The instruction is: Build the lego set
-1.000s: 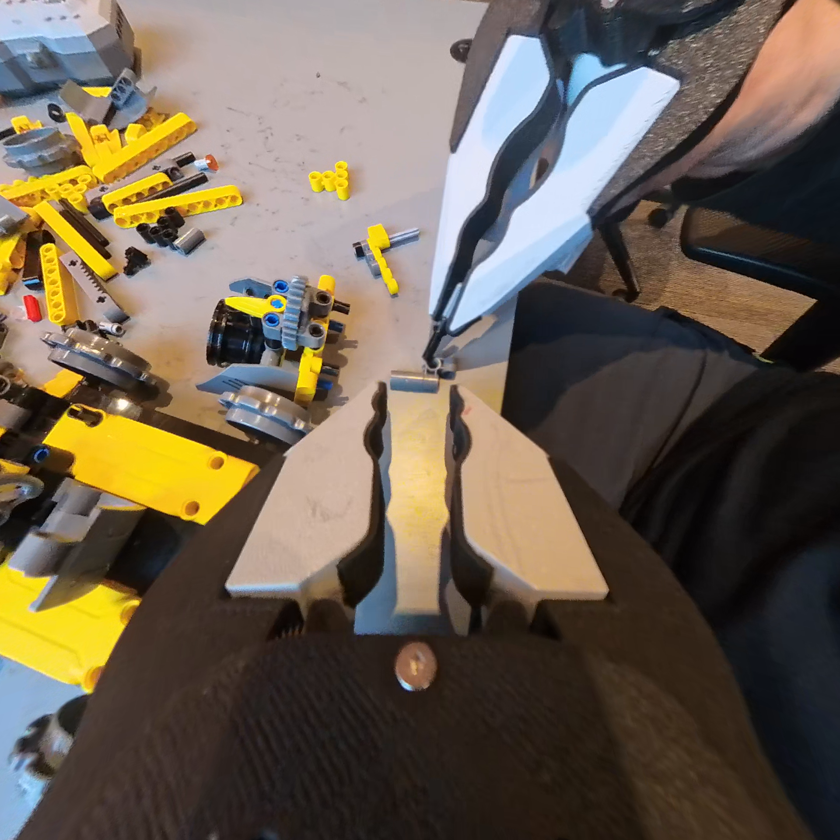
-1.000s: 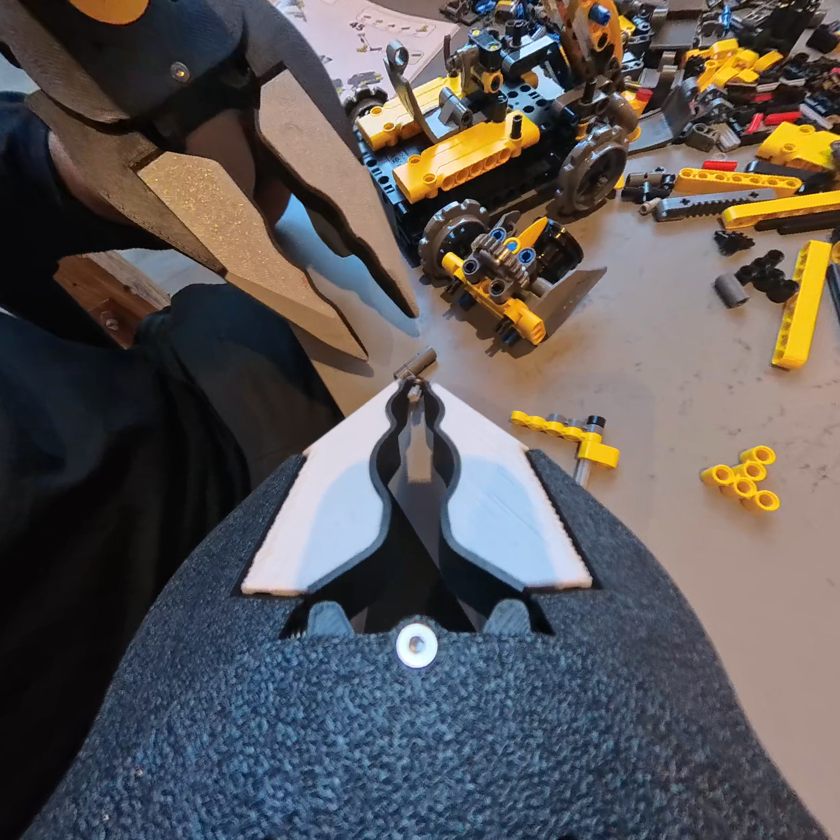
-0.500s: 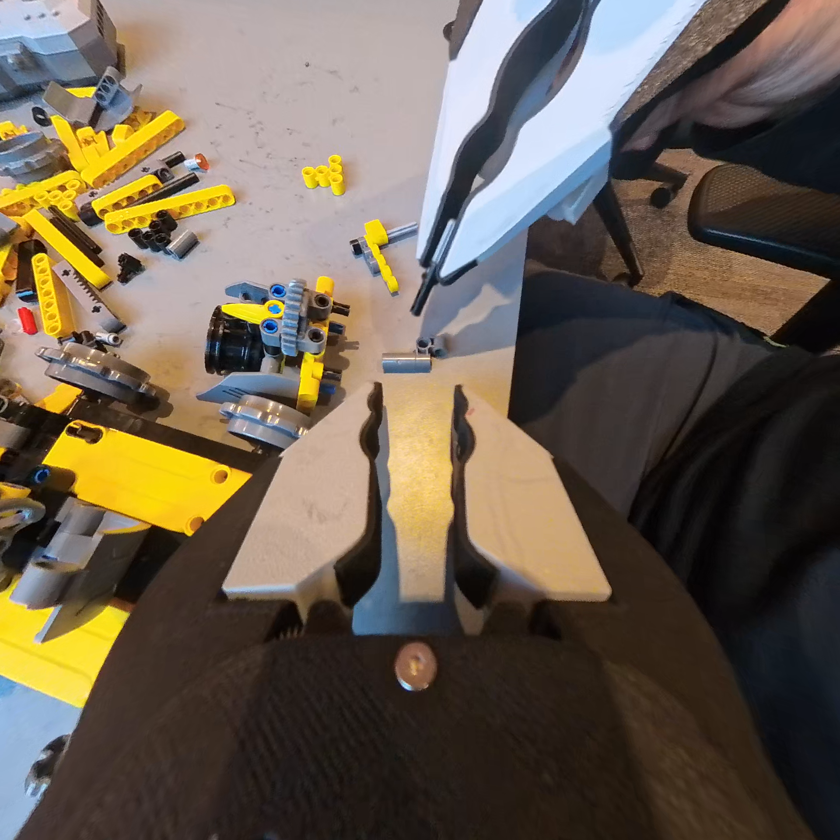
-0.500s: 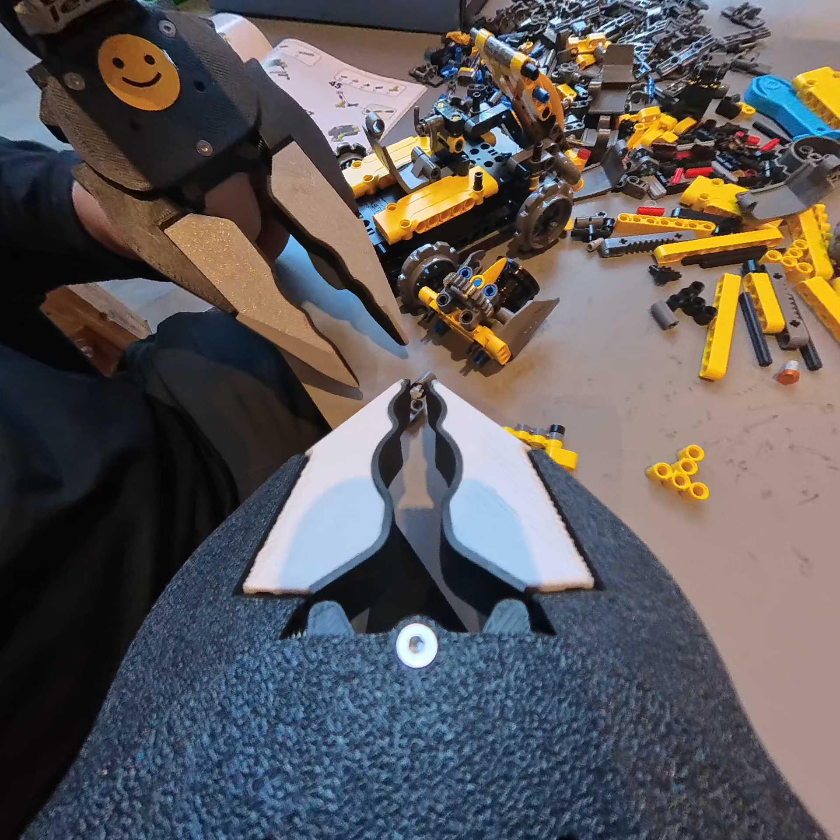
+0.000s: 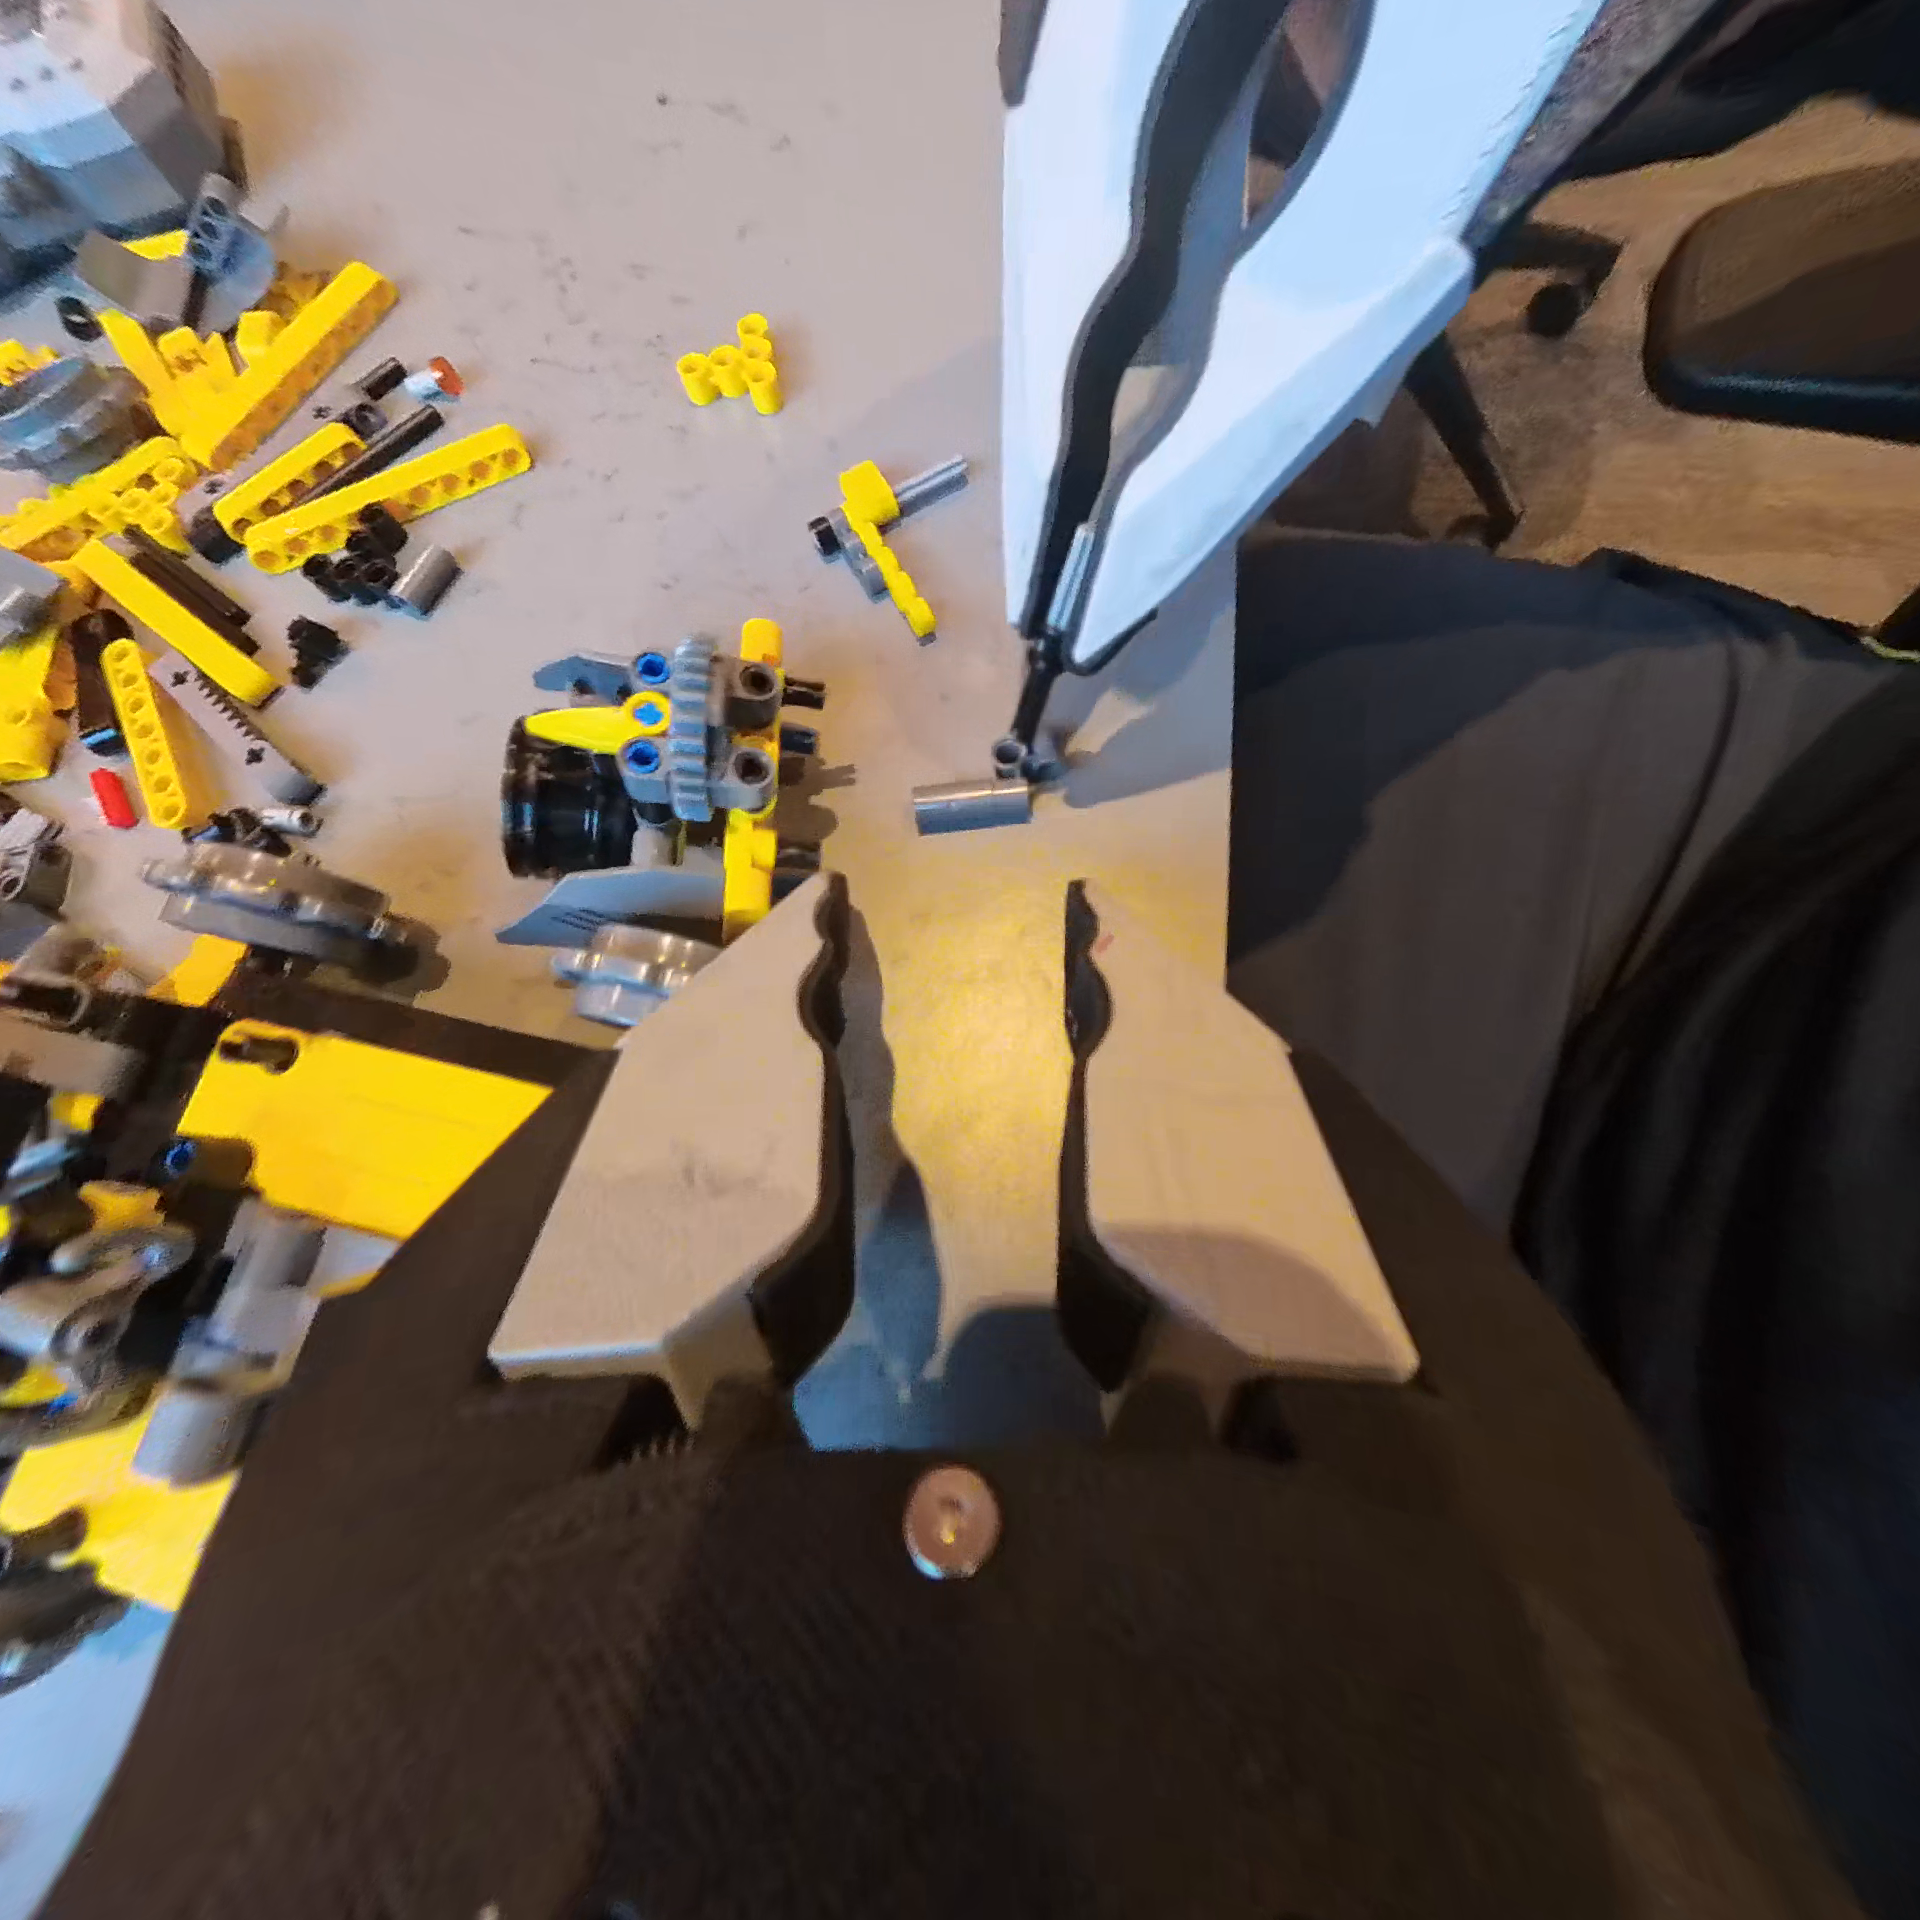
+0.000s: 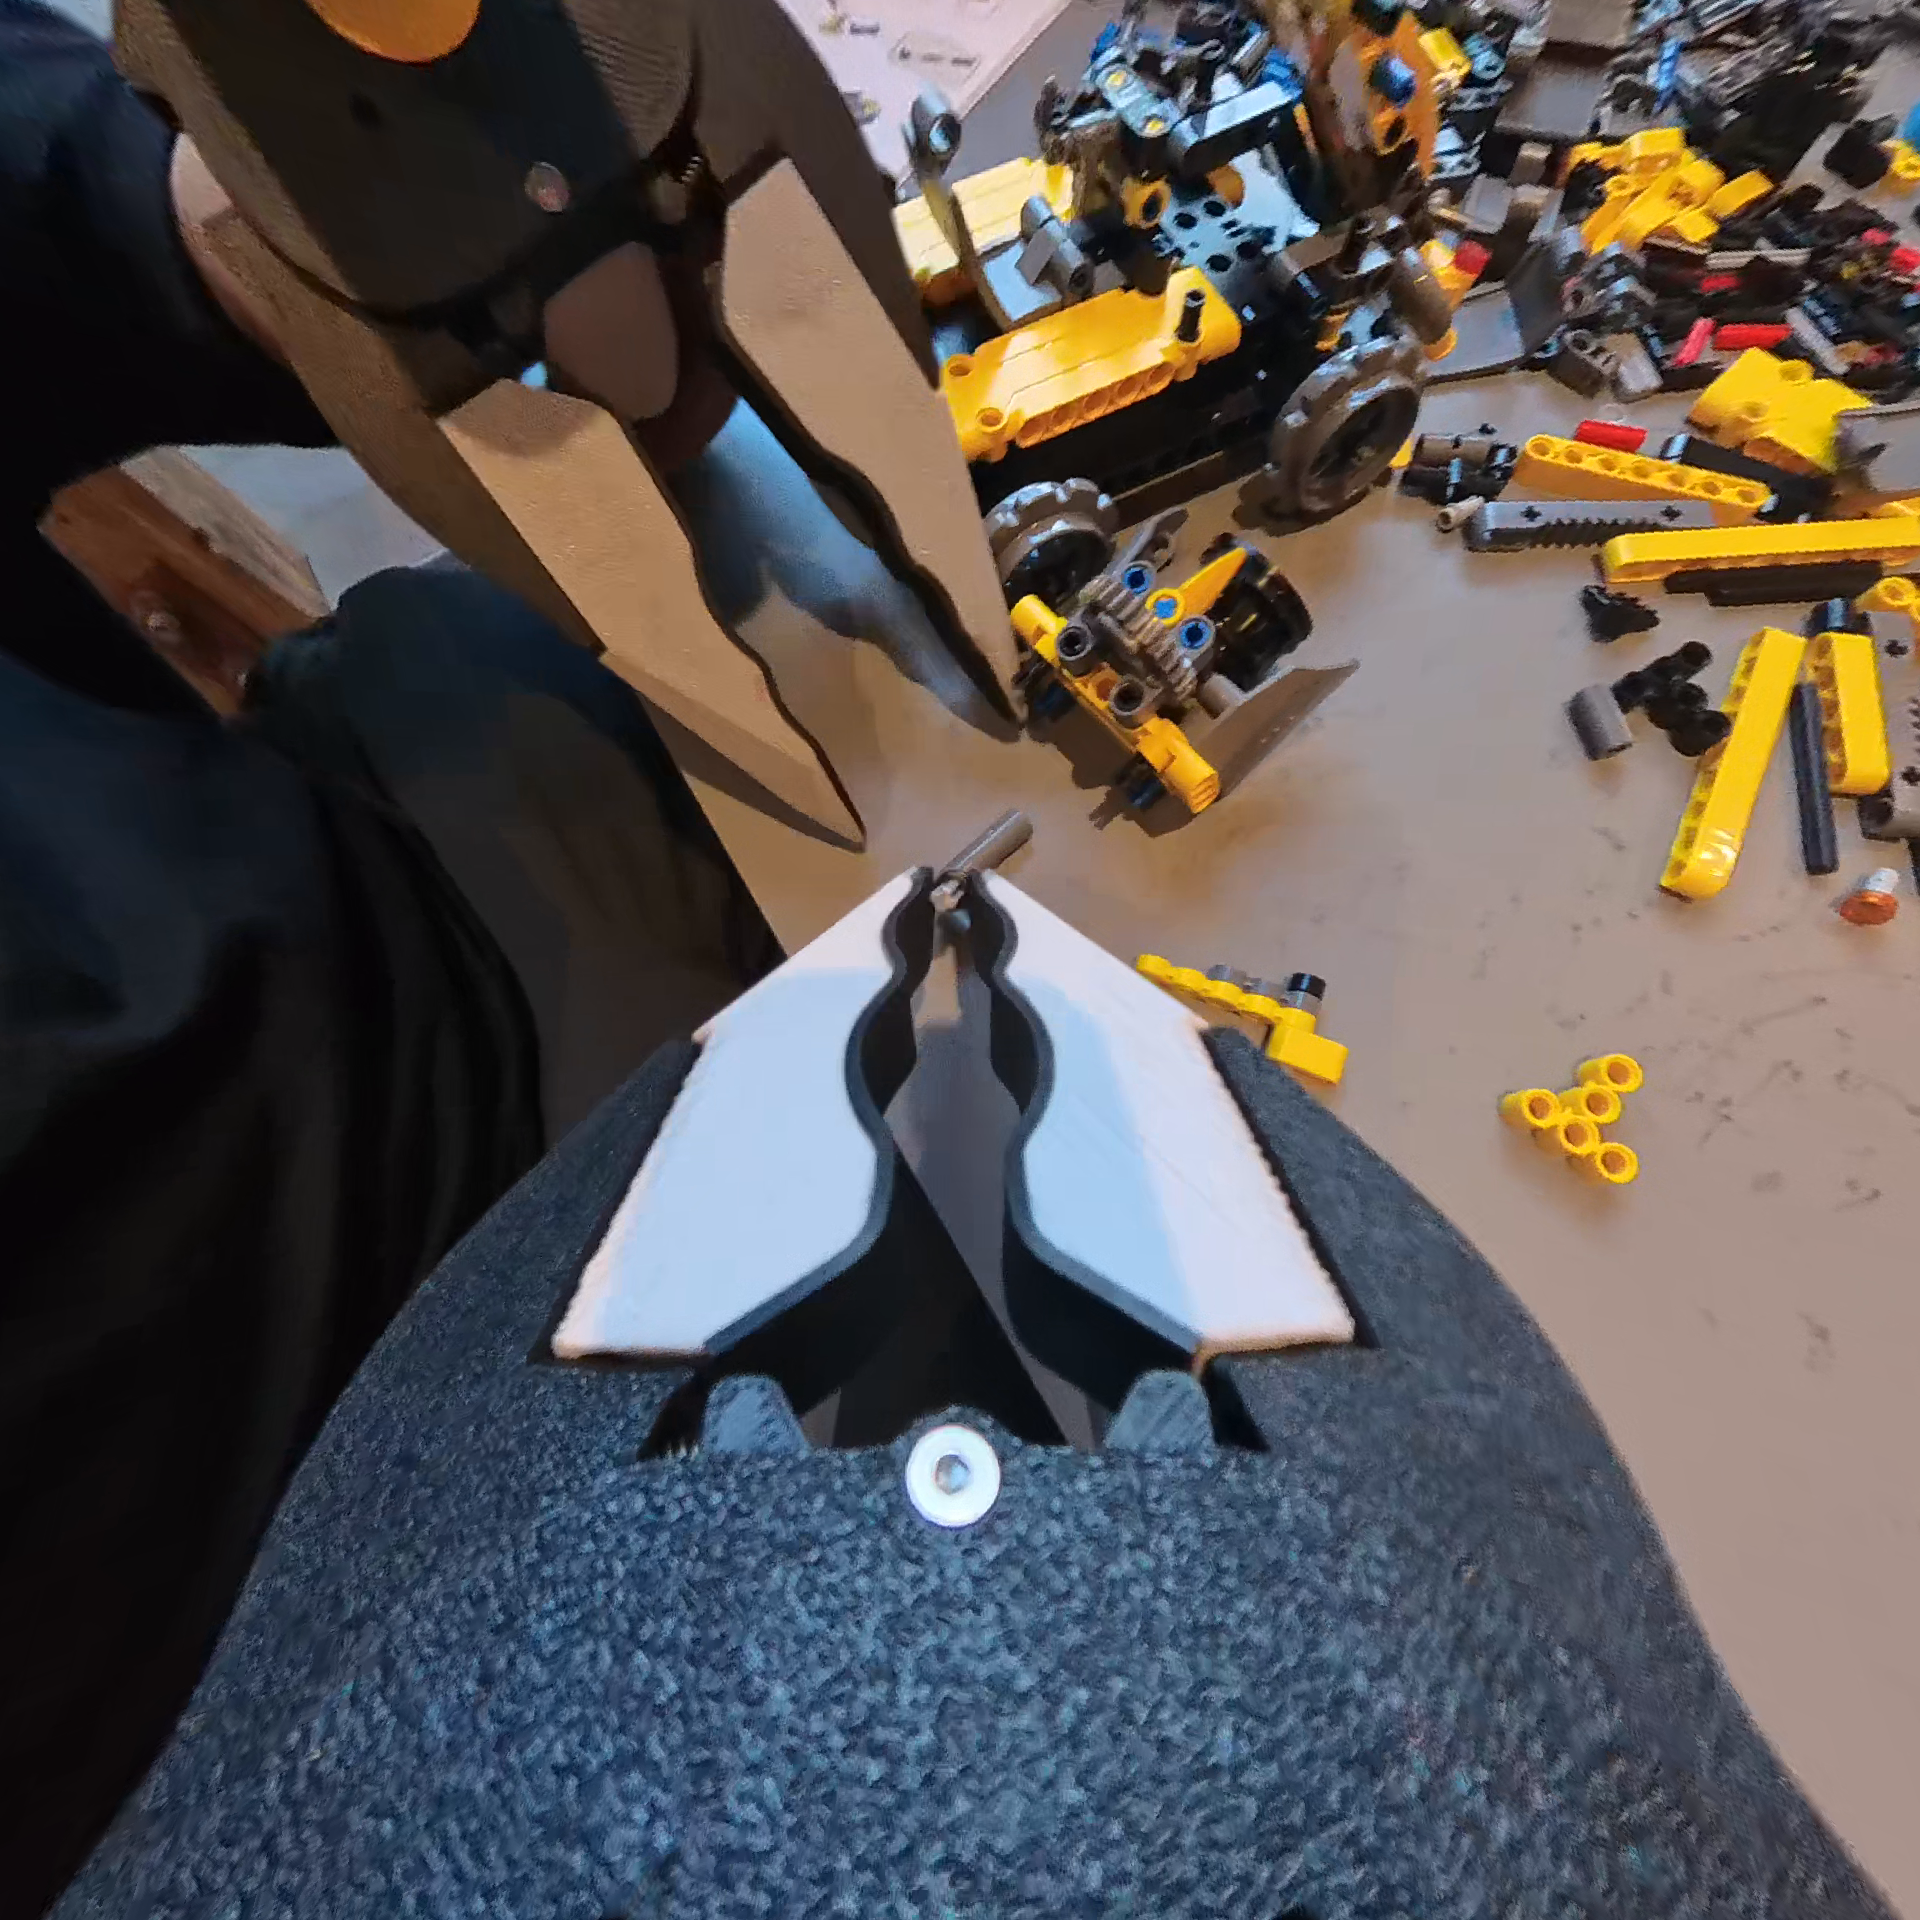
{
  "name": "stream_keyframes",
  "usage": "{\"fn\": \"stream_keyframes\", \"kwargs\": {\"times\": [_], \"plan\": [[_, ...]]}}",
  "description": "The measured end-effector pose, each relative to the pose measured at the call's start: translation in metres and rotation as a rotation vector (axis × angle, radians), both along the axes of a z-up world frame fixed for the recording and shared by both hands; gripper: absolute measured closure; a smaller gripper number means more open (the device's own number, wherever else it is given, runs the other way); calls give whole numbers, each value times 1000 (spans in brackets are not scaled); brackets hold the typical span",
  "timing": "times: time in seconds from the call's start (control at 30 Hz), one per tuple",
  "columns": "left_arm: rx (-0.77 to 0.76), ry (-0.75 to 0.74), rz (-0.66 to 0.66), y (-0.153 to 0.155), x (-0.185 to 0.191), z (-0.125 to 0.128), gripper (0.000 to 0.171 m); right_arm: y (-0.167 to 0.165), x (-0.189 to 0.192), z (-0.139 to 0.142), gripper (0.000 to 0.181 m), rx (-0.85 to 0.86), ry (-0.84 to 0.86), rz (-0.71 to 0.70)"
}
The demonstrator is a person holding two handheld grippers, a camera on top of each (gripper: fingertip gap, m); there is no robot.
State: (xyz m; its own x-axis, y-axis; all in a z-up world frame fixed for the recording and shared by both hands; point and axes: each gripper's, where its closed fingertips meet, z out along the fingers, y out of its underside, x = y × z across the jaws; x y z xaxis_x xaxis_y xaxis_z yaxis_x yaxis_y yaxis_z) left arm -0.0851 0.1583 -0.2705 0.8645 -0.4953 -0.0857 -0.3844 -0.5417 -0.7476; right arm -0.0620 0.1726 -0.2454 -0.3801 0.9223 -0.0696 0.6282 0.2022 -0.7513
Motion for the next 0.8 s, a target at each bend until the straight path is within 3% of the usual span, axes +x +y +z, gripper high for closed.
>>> {"fn": "stream_keyframes", "kwargs": {"times": [0.33, 0.5, 0.8], "plan": [[-36, 1, -23, 13, 12, -5, 133, 12, 0, -6, 176, 69, -72, 40], [-62, -31, -29, 17, 18, -6, 144, 8, 1, -10, 175, 53, -74, 50], [-65, -32, -39, 0, 23, -6, 148, 3, 9, -3, 175, 15, -59, 56]]}}
